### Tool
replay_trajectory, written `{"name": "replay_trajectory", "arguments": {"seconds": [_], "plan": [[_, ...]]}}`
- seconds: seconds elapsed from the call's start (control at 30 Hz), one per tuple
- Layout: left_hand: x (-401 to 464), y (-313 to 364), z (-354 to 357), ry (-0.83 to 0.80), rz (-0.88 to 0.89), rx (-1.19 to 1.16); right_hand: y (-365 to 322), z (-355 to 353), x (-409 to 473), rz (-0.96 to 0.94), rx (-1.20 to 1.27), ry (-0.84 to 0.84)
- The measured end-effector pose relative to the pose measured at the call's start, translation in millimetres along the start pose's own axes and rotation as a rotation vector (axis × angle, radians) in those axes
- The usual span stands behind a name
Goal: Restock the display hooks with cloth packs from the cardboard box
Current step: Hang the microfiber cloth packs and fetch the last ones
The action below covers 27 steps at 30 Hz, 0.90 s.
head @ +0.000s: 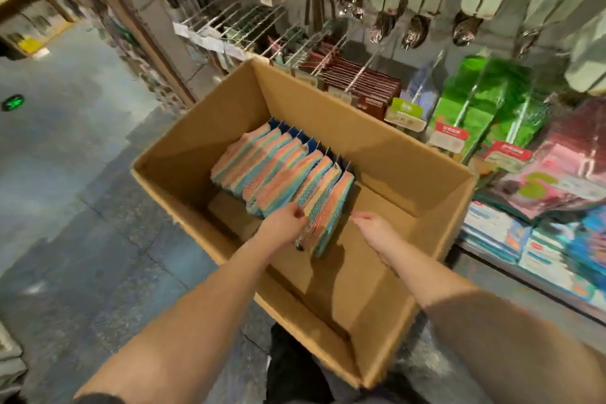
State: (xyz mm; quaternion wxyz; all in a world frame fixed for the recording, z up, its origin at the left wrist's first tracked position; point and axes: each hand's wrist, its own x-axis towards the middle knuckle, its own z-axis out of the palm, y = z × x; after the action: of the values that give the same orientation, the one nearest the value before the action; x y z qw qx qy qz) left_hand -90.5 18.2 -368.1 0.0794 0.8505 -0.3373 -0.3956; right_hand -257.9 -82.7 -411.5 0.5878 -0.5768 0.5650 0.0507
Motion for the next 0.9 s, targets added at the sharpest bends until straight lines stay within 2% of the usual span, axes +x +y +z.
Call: {"name": "replay_trajectory", "arguments": {"seconds": [0.2,0.37,0.57,0.7,0.8,0.9], "plan": [[114,-3,-6,-0.07,0.103,0.065,15,26,87,0.299,0.069,0.099],[189,7,10,-0.161,0.158,0.154,26,53,138,0.443,0.286,0.248],[237,13,38,-0.066,0.133,0.156,39,63,200,0.532,0.686,0.339],[249,16,51,0.011,0.16,0.326,52,72,237,0.503,0.755,0.222],[253,26,55,-0.046,0.124,0.45,52,81,249,0.498,0.8,0.05],[257,35,55,-0.113,0.07,0.535,56,88,251,0.464,0.875,-0.029]]}}
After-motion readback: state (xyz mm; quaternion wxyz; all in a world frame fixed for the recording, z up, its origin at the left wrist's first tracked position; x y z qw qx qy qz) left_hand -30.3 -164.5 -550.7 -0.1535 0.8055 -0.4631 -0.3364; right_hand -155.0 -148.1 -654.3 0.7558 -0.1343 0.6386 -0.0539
